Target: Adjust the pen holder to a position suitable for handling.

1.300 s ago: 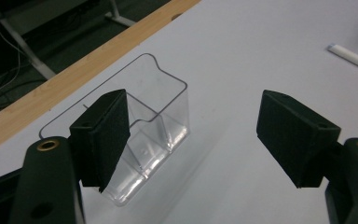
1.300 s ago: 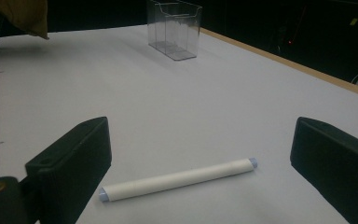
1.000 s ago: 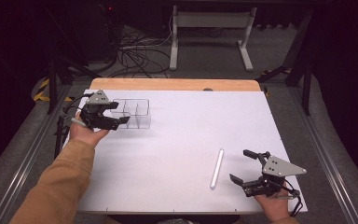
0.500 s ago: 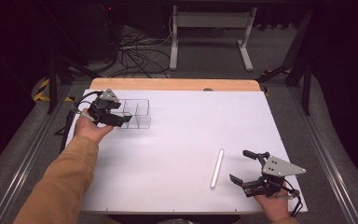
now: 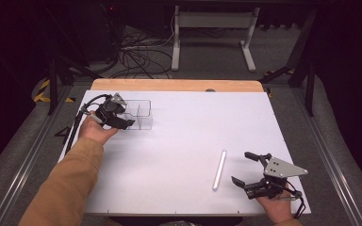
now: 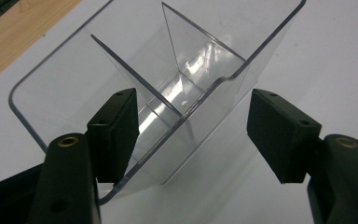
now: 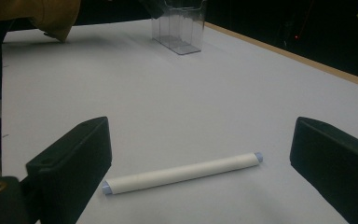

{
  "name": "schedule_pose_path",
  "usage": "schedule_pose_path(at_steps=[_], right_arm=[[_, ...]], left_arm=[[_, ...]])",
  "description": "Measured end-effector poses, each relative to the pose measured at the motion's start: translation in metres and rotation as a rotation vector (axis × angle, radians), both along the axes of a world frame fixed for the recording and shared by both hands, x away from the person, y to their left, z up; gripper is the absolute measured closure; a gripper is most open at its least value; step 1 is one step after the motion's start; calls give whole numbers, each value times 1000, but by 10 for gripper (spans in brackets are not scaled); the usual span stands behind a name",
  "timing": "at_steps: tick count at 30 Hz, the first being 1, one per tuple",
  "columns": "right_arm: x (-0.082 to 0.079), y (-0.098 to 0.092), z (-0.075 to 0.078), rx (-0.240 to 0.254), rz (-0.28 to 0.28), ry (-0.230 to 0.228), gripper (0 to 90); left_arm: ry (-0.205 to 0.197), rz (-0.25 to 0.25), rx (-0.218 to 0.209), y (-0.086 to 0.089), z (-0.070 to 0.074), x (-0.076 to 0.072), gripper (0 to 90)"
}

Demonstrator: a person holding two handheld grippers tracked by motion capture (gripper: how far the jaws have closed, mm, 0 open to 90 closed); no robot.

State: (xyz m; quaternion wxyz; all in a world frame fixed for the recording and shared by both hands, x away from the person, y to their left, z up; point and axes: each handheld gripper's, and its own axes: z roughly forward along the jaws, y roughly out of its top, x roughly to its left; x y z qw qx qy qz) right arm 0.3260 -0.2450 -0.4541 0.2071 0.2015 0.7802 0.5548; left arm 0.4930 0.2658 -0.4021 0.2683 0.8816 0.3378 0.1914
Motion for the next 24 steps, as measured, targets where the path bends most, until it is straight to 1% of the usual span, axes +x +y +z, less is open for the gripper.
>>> schedule_pose_path(at_steps=[6, 9, 11, 13, 14, 15, 17, 19, 22, 24], right_arm=[[0, 0, 0, -1, 1, 1, 58], [0, 0, 0, -2, 1, 2, 58], [0, 0, 0, -2, 2, 2, 58], [0, 0, 0, -2, 4, 2, 58], [0, 0, 0, -1, 3, 3, 58], [0, 0, -1, -2, 3, 3, 58], [0, 0, -1, -1, 3, 4, 58], [0, 0, -1, -2, 3, 5, 58], [1, 0, -1, 1, 2, 8, 58], [1, 0, -1, 3, 2, 9, 58]], left_arm=[[14, -2, 25, -3, -1, 3, 381], [18, 1, 36, -3, 0, 3, 419], [26, 3, 59, -4, -1, 3, 434], [34, -1, 99, -6, -1, 2, 464], [36, -2, 107, -7, -1, 1, 475], [38, -7, 118, -7, 0, 1, 490], [35, -20, 124, -5, 2, -1, 526], [44, -35, 116, -2, 5, -2, 576], [48, -60, 136, -1, 7, -4, 625], [60, -84, 152, -1, 9, -6, 661]])
